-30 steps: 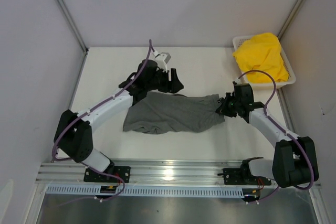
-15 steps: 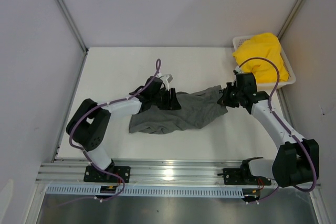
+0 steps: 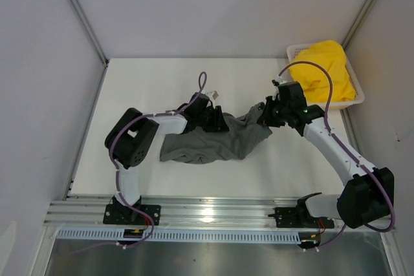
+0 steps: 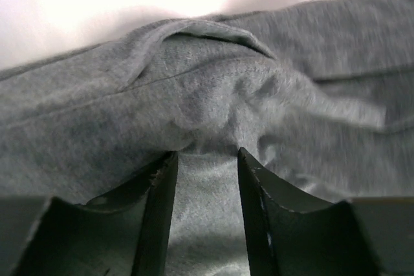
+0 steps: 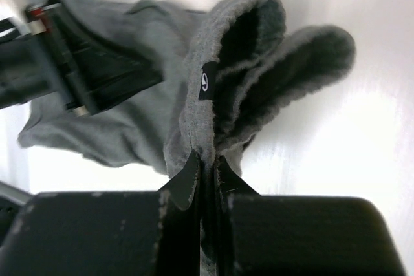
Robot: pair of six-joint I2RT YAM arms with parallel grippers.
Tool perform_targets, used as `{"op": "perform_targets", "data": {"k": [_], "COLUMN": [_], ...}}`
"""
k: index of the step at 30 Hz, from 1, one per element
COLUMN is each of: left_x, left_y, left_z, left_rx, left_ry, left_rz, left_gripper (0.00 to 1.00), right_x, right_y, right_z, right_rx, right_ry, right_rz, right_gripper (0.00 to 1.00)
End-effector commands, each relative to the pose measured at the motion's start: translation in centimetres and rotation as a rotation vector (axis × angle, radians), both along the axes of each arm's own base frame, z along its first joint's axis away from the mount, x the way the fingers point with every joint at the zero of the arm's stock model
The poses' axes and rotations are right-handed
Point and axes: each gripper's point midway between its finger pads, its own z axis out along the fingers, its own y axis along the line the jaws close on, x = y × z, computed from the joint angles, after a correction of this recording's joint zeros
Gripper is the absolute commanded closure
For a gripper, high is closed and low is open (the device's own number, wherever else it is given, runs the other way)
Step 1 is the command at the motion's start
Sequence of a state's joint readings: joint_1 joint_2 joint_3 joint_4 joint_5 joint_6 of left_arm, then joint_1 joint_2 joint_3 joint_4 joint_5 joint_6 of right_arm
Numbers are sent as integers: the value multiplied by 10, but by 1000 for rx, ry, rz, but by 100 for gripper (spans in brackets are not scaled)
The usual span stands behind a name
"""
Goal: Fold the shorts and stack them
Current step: Fold the shorts
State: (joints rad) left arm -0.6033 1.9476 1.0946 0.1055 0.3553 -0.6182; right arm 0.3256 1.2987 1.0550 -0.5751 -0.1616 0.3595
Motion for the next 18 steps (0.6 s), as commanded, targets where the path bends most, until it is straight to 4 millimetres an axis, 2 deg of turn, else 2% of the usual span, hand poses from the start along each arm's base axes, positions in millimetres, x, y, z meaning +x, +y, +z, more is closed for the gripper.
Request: {"op": "perform_targets", "data": {"k": [1, 6, 7, 11, 14, 15, 17, 18], "left_x": [16, 16, 15, 13, 12, 13, 14, 15], "left_y": [-9, -8, -10, -16, -20, -19, -15, -12], "left_z": [3, -5, -5, -1, 13, 26, 41, 58], "left_rx": [-7, -1, -4, -25, -46, -51, -51, -61], "left_ry": [-15, 5, 8, 9, 4, -11, -33, -64], "left_rz": [63, 109, 112, 107, 88, 80, 79, 72], "left_gripper": [55, 56, 56, 56, 54, 53, 49, 48], "right_x": [9, 8, 5, 4, 7, 8, 8, 8], "right_y": [27, 61, 72, 89, 88, 87, 85, 84], "right_z": [34, 52, 56, 50, 44, 43, 41, 42], "right_rx": [34, 93, 117, 130, 116, 111, 99, 97], "right_ry": [-96, -160, -172, -170, -162, -163, -164, -166], "right_rz": [79, 162, 199, 239, 229, 227, 221, 217], "right_gripper": [100, 100, 100, 100, 100, 100, 100, 100]}}
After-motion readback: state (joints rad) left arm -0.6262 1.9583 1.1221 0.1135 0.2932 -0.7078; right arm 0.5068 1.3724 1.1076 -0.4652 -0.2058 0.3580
